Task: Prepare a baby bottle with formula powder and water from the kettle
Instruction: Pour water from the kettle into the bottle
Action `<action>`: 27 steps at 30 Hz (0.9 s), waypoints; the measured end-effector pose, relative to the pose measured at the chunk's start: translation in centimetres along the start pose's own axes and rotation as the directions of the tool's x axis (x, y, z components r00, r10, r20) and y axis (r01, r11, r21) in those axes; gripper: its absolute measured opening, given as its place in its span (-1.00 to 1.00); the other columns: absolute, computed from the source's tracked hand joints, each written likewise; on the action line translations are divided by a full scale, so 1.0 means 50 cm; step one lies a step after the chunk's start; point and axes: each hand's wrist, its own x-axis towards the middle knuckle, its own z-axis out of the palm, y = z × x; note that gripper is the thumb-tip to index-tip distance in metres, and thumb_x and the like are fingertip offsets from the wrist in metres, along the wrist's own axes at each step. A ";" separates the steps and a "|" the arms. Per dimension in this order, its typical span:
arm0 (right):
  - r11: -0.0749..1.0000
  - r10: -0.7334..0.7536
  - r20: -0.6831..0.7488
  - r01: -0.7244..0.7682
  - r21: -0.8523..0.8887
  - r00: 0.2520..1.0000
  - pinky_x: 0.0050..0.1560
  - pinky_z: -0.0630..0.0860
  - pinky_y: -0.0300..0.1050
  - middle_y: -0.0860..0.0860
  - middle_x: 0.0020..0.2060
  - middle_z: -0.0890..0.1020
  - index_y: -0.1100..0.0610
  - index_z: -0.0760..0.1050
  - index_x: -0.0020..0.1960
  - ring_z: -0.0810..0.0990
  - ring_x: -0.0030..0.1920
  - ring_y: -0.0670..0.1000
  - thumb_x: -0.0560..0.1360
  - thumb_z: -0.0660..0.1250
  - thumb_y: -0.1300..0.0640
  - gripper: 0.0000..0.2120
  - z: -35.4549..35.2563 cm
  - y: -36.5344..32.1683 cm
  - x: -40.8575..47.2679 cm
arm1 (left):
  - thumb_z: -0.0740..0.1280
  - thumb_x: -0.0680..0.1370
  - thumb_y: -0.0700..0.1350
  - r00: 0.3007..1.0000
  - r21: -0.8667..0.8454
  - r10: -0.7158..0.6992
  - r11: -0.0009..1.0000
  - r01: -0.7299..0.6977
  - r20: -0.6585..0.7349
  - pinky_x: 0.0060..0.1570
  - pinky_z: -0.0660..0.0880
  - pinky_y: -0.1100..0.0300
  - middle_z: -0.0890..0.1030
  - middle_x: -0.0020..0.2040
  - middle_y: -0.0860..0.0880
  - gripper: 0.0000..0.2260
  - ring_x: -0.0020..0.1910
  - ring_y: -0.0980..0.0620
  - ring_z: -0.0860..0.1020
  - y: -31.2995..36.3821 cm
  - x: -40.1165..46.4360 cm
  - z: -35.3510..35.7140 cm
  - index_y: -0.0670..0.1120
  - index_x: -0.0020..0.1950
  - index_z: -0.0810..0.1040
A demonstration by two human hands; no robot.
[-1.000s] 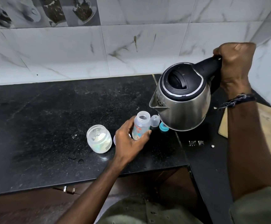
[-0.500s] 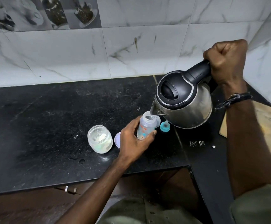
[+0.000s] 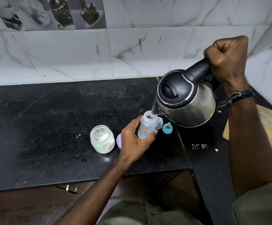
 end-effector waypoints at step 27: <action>0.999 -0.033 0.018 0.033 -0.010 0.999 -0.46 0.09 -0.22 -0.08 -0.66 0.27 0.26 0.31 -0.51 0.13 -0.53 -0.13 0.30 0.27 0.17 -0.72 0.005 -0.011 0.004 | 0.58 0.43 -0.12 1.000 0.047 -0.001 0.999 0.000 0.013 0.05 0.60 0.19 0.73 0.12 0.06 -0.57 0.07 0.11 0.67 -0.010 0.003 -0.008 -0.07 0.30 0.65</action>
